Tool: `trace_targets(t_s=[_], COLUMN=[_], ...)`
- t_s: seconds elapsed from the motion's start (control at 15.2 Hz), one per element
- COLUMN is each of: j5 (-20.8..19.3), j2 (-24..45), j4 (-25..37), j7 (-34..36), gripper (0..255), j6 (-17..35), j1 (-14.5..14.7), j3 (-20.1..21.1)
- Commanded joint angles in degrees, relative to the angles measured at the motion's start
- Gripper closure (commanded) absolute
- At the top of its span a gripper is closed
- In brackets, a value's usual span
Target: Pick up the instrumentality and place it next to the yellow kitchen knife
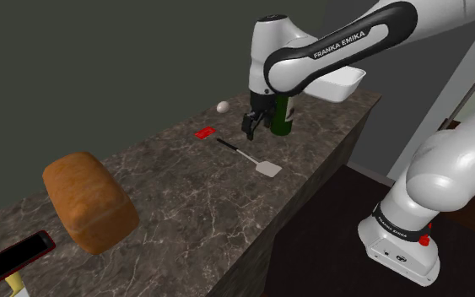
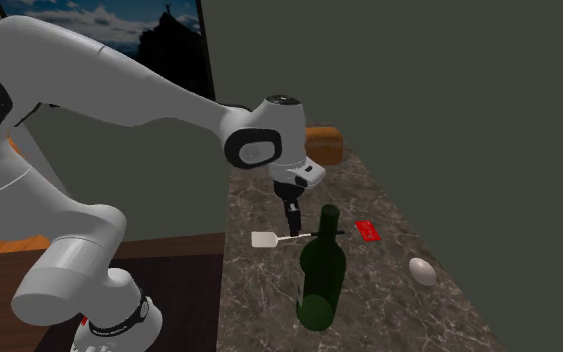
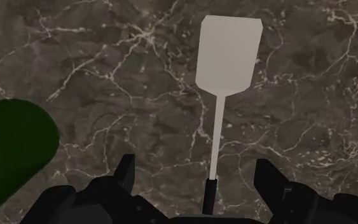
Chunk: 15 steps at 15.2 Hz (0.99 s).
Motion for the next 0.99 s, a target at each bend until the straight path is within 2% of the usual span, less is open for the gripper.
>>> trace_targets(t_s=[0.0, 0.2, 0.66, 0.92], j5=[-0.34, -1.47, -3.06, -3.21], j2=[4.22, 10.22, 14.09, 14.44], j4=[1.24, 3.45, 1.68, 1.56], j7=[2.29, 5.1, 6.26, 6.37], gripper=[0, 0, 0, 0], j6=[2.95, 6.57, 12.04, 12.49], j1=[0.24, 0.43, 0.33, 0.33], j3=[1.28, 2.48, 2.61, 2.6])
